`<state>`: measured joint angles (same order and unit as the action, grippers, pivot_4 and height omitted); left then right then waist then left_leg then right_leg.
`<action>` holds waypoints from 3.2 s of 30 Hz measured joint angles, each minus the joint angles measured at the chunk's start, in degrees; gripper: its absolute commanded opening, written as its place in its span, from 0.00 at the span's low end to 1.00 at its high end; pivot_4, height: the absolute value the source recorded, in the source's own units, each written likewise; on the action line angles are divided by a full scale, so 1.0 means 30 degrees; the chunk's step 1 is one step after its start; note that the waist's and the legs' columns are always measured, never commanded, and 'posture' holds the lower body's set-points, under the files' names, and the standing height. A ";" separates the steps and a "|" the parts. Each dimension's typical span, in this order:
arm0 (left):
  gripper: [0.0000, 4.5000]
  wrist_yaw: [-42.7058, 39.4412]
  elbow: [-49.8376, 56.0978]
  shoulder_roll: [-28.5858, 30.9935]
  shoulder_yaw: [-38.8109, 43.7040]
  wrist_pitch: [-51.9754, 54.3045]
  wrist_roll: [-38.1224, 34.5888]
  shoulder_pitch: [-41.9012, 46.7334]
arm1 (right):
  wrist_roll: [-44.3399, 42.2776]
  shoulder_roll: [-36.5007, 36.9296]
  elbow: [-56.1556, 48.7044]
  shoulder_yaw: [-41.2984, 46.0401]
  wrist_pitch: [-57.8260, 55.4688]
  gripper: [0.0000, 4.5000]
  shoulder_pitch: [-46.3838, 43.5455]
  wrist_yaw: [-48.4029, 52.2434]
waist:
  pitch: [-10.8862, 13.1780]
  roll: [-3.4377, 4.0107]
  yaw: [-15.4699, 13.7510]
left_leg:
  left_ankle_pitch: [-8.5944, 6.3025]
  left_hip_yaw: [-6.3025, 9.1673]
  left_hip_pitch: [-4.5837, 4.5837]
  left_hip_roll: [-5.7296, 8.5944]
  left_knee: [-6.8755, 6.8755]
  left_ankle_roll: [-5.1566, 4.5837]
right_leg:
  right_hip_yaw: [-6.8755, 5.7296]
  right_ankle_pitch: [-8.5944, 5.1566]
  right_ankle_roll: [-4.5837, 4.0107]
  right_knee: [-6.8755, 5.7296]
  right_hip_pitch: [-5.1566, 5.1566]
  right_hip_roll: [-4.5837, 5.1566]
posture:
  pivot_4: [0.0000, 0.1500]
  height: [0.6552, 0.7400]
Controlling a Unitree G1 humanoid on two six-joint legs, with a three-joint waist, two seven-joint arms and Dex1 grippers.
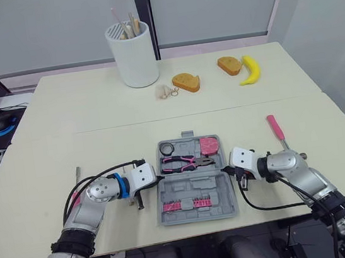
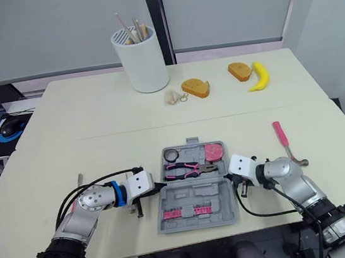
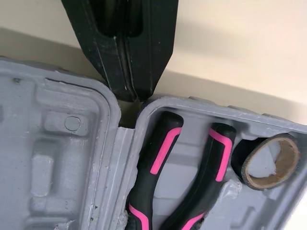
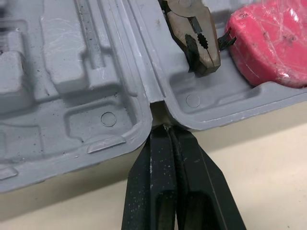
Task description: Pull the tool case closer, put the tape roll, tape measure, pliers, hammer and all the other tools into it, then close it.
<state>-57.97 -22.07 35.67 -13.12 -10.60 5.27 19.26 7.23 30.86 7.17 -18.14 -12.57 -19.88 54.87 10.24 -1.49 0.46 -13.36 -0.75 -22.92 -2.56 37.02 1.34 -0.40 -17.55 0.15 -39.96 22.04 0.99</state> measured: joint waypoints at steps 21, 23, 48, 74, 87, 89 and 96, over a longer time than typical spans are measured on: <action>0.56 0.0396 0.1708 0.4384 1.1679 0.7212 -0.8556 -0.5671 | -0.4377 0.5391 -0.7090 1.1535 -0.2351 0.28 0.8137 -0.0949 | 0.0014 -0.0013 0.0115 | -0.0002 -0.0008 -0.0004 -0.0007 -0.0022 0.0005 | 0.0009 -0.0007 0.0006 0.0032 0.0005 0.0038 | 1.00 0.89; 0.71 0.0765 0.1534 0.4416 1.3079 0.8180 -0.9076 -0.7084 | -0.4885 0.5672 -0.7497 1.2615 -0.2708 0.38 0.9100 -0.0720 | 0.0013 -0.0014 0.0207 | -0.0003 -0.0011 -0.0002 -0.0013 -0.0023 0.0005 | 0.0017 -0.0009 0.0008 0.0035 0.0003 0.0048 | 1.00 0.89; 1.00 0.4235 1.0973 0.0434 1.7964 1.3782 -1.2520 -1.5881 | -0.9043 0.7740 -0.9499 1.2738 -0.4209 1.00 0.7188 0.1858 | -0.0032 -0.0099 0.0430 | -0.0007 0.0019 0.0002 -0.0029 -0.0034 0.0007 | 0.0026 -0.0104 0.0011 0.0065 -0.0012 0.0072 | 1.00 0.89; 1.00 1.8770 1.6537 -0.8306 0.7595 1.6566 -0.6234 -1.0393 | -1.1191 0.5417 -0.9731 0.2469 -0.5603 1.00 -0.3368 0.5209 | -0.0044 -0.0144 -0.0131 | -0.0009 0.0157 0.0000 0.0024 -0.0021 0.0007 | -0.0052 0.0006 0.0004 0.0300 -0.0209 0.0044 | 1.00 0.89; 0.87 1.9395 1.1621 -0.8943 0.6603 1.4613 -0.4335 -0.7684 | -1.0985 0.5369 -0.9618 0.2368 -0.5518 1.00 -0.3267 0.5389 | -0.0062 -0.0113 -0.0154 | -0.0009 0.0162 0.0012 0.0031 -0.0019 0.0008 | -0.0059 0.0009 0.0007 0.0296 -0.0224 0.0054 | 1.00 0.89; 0.73 1.9408 1.1539 -0.8990 0.6479 1.4528 -0.4287 -0.7671 | -1.0984 0.5399 -0.9664 0.2368 -0.5518 1.00 -0.3167 0.5382 | -0.0063 -0.0112 -0.0128 | -0.0009 0.0158 0.0014 0.0029 -0.0019 0.0008 | -0.0054 0.0010 0.0010 0.0296 -0.0225 0.0053 | 1.00 0.89; 0.23 1.9522 1.1565 -0.9001 0.6556 1.4706 -0.4280 -0.7658 | -1.0984 0.5413 -0.9803 0.2368 -0.5518 1.00 -0.2914 0.5320 | -0.0067 -0.0106 -0.0103 | -0.0009 0.0156 0.0019 0.0025 -0.0023 0.0008 | -0.0056 0.0010 0.0010 0.0295 -0.0223 0.0050 | 1.00 0.89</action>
<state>0.59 12.63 8.67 6.55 33.52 -7.57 -3.71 -25.72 47.10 -22.24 -11.03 -29.12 -28.62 70.83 10.04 -1.81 0.15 -13.39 -0.28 -22.86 -2.49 36.96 1.37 -0.57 -17.52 0.17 -39.08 21.37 1.14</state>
